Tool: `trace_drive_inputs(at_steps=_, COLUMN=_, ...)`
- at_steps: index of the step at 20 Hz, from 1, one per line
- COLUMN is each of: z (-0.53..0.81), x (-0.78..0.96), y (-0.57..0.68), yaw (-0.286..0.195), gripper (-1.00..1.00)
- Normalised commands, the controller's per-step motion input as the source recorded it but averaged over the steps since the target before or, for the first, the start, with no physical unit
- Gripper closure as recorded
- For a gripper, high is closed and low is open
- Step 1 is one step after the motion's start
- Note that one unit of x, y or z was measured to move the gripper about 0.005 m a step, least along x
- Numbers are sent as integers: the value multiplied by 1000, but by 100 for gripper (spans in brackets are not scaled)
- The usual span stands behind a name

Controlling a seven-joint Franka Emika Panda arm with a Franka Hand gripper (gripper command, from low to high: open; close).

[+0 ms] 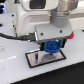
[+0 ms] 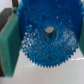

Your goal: Insert the blue gear onto the right peg, followed by the red gear

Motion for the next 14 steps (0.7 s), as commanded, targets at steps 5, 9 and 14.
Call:
trace_drive_inputs(at_steps=5, z=134, x=359, y=14, yaw=0, gripper=100)
trace_drive_inputs(at_steps=9, z=86, x=263, y=-42, yaw=0, gripper=100)
trace_drive_inputs(at_steps=14, z=-40, x=190, y=-37, yaw=0, gripper=100)
